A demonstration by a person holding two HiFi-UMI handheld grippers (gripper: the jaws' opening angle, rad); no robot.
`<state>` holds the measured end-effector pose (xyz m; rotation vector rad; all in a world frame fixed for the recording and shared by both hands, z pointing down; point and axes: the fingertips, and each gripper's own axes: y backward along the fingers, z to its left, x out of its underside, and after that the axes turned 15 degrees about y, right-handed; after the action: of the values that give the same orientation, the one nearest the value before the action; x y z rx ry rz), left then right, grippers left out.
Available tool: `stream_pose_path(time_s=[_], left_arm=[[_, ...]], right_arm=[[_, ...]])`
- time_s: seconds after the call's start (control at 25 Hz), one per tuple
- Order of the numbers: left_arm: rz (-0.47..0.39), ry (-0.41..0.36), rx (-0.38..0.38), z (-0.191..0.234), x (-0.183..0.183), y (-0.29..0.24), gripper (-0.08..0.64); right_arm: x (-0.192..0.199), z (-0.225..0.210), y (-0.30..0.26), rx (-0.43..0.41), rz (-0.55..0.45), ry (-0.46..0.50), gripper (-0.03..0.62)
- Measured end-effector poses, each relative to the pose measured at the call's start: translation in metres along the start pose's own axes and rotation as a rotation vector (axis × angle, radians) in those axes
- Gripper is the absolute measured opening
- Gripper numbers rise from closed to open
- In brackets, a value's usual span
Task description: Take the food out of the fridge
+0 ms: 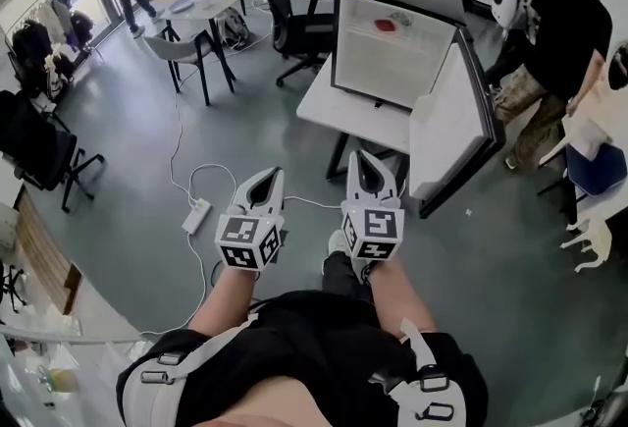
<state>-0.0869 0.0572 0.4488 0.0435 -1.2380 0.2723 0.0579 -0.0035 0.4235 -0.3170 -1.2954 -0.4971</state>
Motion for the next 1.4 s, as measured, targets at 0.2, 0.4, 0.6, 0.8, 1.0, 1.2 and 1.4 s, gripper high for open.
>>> stream_pose_path(time_s=[0.2, 0.4, 0.6, 0.8, 1.0, 1.2, 1.4], left_arm=[[0.008, -0.027, -0.006, 0.012, -0.007, -0.037, 0.0], [0.016, -0.052, 0.0, 0.022, -0.019, -0.095, 0.0], [0.023, -0.064, 0.007, 0.031, -0.034, -0.165, 0.0], [0.033, -0.071, 0.017, 0.033, -0.051, -0.232, 0.0], [0.041, -0.074, 0.029, 0.032, -0.063, -0.289, 0.0], [0.061, -0.065, 0.032, 0.032, -0.063, -0.324, 0.0], [0.089, -0.067, 0.052, 0.04, -0.061, -0.354, 0.0]], right_arm=[[0.009, -0.016, -0.037, 0.002, -0.012, -0.016, 0.008], [0.016, -0.049, -0.088, 0.023, -0.026, -0.025, 0.008], [0.026, -0.086, -0.147, 0.025, -0.024, -0.024, 0.008], [0.03, -0.121, -0.2, 0.021, -0.025, -0.002, 0.008], [0.039, -0.155, -0.241, 0.026, -0.012, -0.003, 0.008], [0.049, -0.173, -0.269, 0.011, 0.002, -0.007, 0.008], [0.059, -0.181, -0.291, 0.013, 0.014, 0.004, 0.008]])
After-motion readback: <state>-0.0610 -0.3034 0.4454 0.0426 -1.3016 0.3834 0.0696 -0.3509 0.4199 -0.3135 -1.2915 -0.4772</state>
